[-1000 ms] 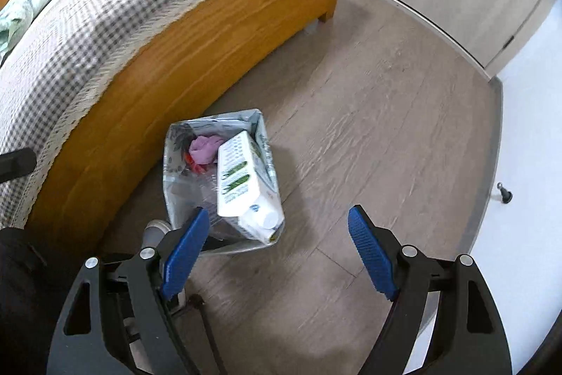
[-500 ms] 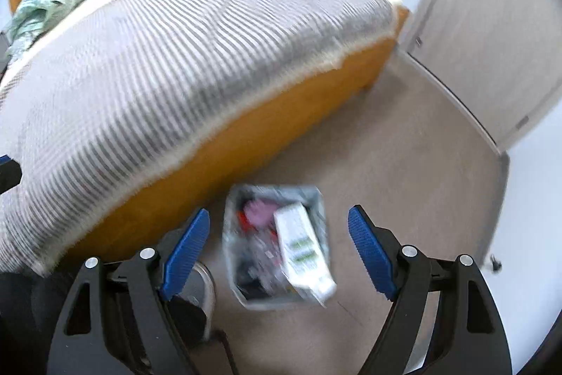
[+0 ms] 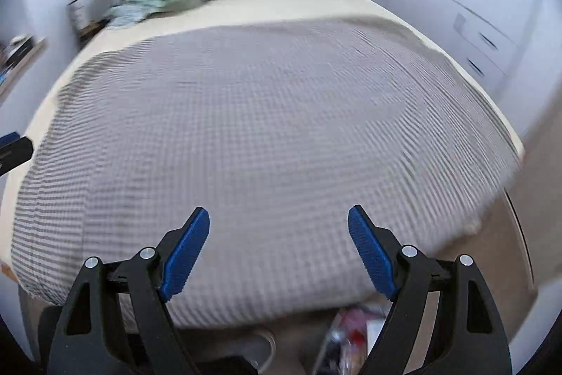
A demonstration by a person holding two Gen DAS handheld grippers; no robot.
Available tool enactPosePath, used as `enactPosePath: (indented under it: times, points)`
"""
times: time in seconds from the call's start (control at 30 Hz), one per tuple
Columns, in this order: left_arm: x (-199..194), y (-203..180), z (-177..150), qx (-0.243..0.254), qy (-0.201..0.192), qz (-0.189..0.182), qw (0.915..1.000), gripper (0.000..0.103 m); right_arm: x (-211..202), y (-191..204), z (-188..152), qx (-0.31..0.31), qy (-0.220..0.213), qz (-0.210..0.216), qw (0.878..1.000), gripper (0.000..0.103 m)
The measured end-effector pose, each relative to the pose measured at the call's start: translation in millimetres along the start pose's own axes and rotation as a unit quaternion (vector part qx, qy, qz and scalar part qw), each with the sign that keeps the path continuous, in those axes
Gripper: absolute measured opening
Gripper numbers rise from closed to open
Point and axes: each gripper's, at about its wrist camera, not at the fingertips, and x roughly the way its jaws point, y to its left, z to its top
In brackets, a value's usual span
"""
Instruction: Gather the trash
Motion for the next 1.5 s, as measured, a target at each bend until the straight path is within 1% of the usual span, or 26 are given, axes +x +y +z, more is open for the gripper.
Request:
enactPosePath:
  times: [0.1,0.2,0.27,0.33,0.4,0.5,0.6,0.67,0.7,0.73,0.77,0.83,0.87,0.9,0.93,1.03,1.17,1.27,1.33,1.4,1.47,1.5]
  points:
    - [-0.4,38.0,13.8,-0.017,-0.016,0.027,0.9994,0.092,13.7,34.8,30.5,-0.038,-0.010,0.016,0.999,0.078]
    - [-0.6,72.5,26.4,-0.039,-0.031,0.049,0.9975,0.092,27.1,68.5,58.4,-0.062,-0.020,0.032,0.997,0.078]
    - [-0.5,95.5,35.7,-0.046,-0.048,0.072,0.9952,0.092,33.3,87.7,78.3,-0.068,-0.041,0.043,0.996,0.078]
    - [-0.7,114.0,43.2,-0.045,-0.060,0.091,0.9930,0.092,40.0,98.9,92.5,-0.072,-0.052,0.048,0.995,0.078]
    - [-0.4,130.7,53.6,-0.046,-0.075,0.105,0.9906,0.095,45.5,112.1,107.9,-0.073,-0.066,0.052,0.994,0.078]
    - [2.1,149.4,64.9,-0.052,-0.098,0.116,0.9871,0.095,52.6,125.4,131.2,-0.067,-0.088,0.055,0.992,0.078]
    - [2.4,160.2,73.2,-0.048,-0.133,0.119,0.9828,0.095,59.4,135.4,151.9,-0.057,-0.108,0.064,0.990,0.078]
    - [3.1,162.4,77.1,-0.042,-0.158,0.120,0.9792,0.095,56.9,142.3,160.9,-0.052,-0.137,0.077,0.986,0.078]
    - [4.3,164.5,80.0,-0.039,-0.171,0.122,0.9770,0.095,54.3,144.5,164.3,-0.048,-0.162,0.080,0.982,0.078]
    - [4.7,165.8,82.6,-0.038,-0.184,0.127,0.9740,0.095,49.2,145.5,165.8,-0.046,-0.198,0.085,0.976,0.078]
    - [5.9,167.5,85.2,-0.038,-0.196,0.128,0.9715,0.095,43.2,146.1,165.3,-0.044,-0.238,0.089,0.966,0.078]
    - [5.0,170.1,89.1,-0.040,-0.225,0.125,0.9654,0.095,36.5,146.8,166.4,-0.039,-0.276,0.086,0.957,0.078]
    - [3.5,171.3,90.5,-0.042,-0.238,0.122,0.9626,0.095,35.0,147.3,167.7,-0.037,-0.280,0.084,0.955,0.078]
    - [0.7,172.3,90.9,-0.047,-0.256,0.123,0.9576,0.095,34.0,149.0,169.7,-0.035,-0.281,0.079,0.956,0.086]
    - [0.8,175.0,93.4,-0.050,-0.264,0.125,0.9551,0.095,32.5,151.0,171.1,-0.034,-0.284,0.075,0.955,0.088]
    - [-3.0,175.8,97.5,-0.054,-0.279,0.125,0.9505,0.095,26.2,155.0,174.0,-0.044,-0.290,0.070,0.953,0.088]
    - [-15.4,169.6,98.2,-0.052,-0.287,0.140,0.9463,0.095,12.1,153.1,176.4,-0.035,-0.293,0.076,0.953,0.088]
    - [-30.4,167.0,94.4,-0.060,-0.286,0.131,0.9475,0.095,2.8,150.3,177.4,-0.034,-0.289,0.075,0.954,0.088]
    - [-46.0,161.8,90.3,-0.056,-0.290,0.131,0.9463,0.095,-12.4,146.6,171.1,-0.036,-0.295,0.074,0.952,0.088]
    - [-65.5,153.0,82.8,-0.051,-0.293,0.128,0.9460,0.095,-25.8,142.4,164.3,-0.034,-0.289,0.069,0.954,0.088]
    - [-78.3,145.7,76.5,-0.050,-0.285,0.119,0.9497,0.095,-42.3,137.2,154.4,-0.028,-0.271,0.069,0.960,0.088]
    - [-87.8,140.2,72.7,-0.052,-0.275,0.116,0.9530,0.095,-47.3,135.8,150.0,-0.026,-0.265,0.071,0.961,0.088]
